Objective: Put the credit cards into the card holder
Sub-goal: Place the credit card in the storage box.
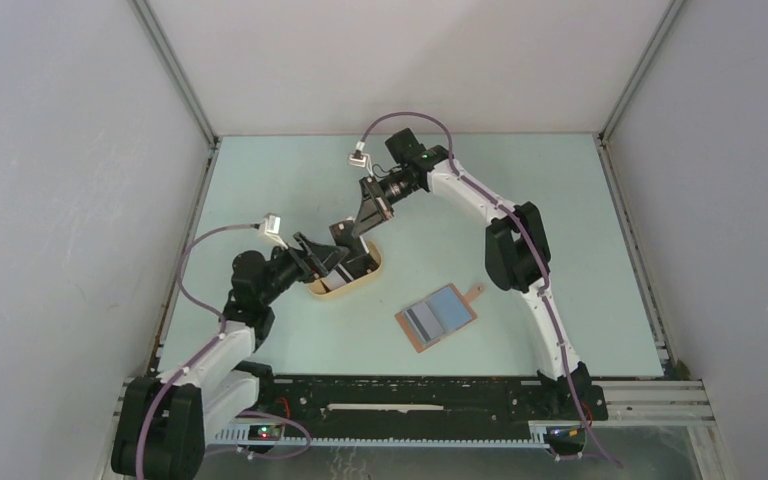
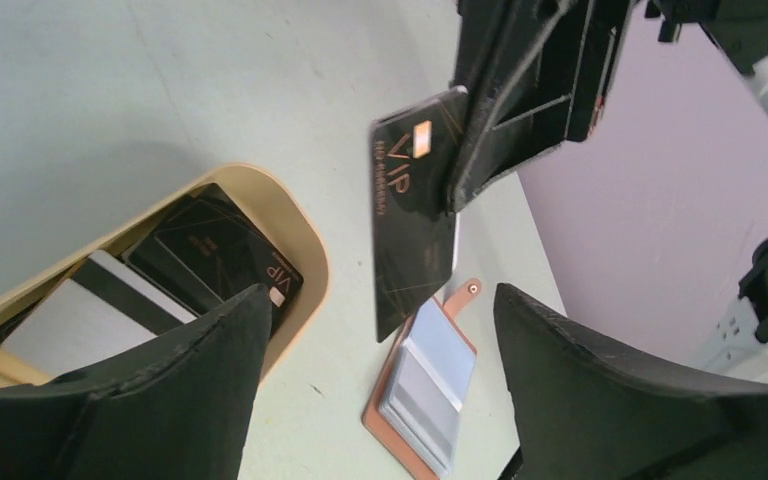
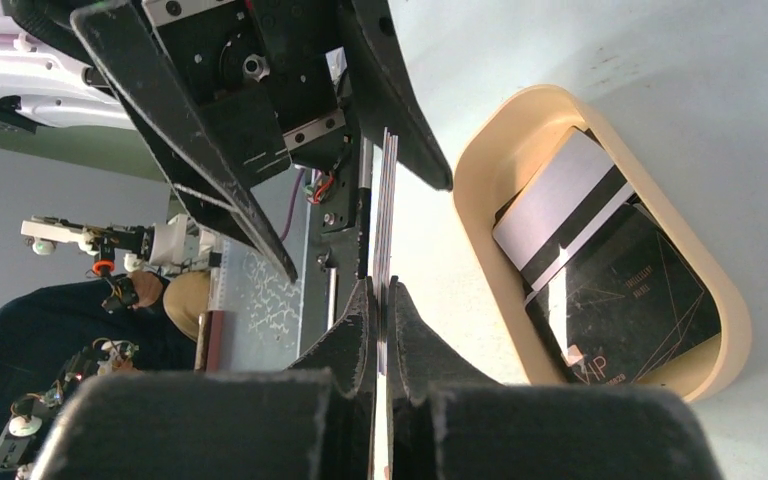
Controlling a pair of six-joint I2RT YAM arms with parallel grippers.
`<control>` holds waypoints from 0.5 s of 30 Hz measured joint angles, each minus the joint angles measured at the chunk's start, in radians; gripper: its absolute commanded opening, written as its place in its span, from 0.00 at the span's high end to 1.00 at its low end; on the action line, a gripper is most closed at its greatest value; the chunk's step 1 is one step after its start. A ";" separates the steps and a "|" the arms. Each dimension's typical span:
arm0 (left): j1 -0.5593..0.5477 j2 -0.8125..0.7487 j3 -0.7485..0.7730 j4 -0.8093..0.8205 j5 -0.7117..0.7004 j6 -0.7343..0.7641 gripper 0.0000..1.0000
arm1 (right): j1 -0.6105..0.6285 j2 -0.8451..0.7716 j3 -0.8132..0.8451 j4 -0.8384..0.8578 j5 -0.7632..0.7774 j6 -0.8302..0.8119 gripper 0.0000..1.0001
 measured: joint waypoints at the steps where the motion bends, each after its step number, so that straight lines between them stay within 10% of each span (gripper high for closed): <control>1: -0.013 0.008 0.000 0.013 0.001 0.004 0.19 | 0.002 0.000 0.000 0.002 0.001 0.005 1.00; 15: -0.029 0.205 0.002 0.161 0.056 0.019 0.48 | 0.019 0.006 0.000 0.003 0.033 0.041 1.00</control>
